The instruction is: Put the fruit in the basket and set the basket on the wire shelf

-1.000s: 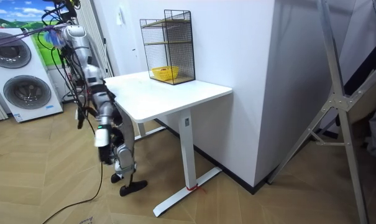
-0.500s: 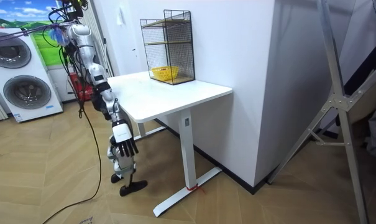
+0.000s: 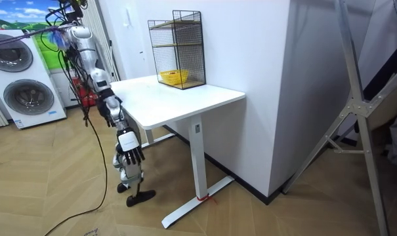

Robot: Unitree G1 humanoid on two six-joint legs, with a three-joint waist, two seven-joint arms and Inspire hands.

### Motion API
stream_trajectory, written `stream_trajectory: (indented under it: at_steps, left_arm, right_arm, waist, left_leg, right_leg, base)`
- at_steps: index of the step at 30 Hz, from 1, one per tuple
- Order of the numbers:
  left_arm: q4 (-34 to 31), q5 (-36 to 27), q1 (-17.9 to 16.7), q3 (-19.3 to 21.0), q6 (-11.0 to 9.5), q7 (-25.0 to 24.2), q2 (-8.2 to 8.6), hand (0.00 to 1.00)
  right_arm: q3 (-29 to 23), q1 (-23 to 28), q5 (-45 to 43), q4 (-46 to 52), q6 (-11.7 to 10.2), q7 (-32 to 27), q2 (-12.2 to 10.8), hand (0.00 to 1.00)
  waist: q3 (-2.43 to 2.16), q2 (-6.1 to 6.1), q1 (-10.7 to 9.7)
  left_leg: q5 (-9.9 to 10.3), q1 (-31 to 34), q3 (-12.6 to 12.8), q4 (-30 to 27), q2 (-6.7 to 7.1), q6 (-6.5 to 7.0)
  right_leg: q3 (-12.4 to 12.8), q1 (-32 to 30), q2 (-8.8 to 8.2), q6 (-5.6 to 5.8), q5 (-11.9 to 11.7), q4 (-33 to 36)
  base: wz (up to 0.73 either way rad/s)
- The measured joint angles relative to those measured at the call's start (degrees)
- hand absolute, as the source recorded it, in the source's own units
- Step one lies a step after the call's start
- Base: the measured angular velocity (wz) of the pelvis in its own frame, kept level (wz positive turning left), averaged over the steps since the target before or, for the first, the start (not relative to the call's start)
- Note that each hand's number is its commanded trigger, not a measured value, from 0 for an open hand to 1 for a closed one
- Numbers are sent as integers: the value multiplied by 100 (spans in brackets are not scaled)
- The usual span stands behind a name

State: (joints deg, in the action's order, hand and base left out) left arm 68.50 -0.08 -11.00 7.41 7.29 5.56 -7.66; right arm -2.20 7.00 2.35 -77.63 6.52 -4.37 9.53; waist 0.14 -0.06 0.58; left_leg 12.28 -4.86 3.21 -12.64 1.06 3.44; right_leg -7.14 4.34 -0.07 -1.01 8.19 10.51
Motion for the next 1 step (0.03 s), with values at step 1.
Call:
stream_trajectory:
  at_steps: [1]
  left_arm:
    - [0, 102, -37, -41, 39, 0, -7, 0]
  right_arm:
    - [59, 4, -109, 3, 49, 39, -1, 0]
  waist:
    - [-1, 10, -24]
  left_leg:
    - [0, -7, 0, 0, -1, -1]
  right_leg:
    - [-1, 1, 0, -5, 9, 9]
  base:
    - [0]
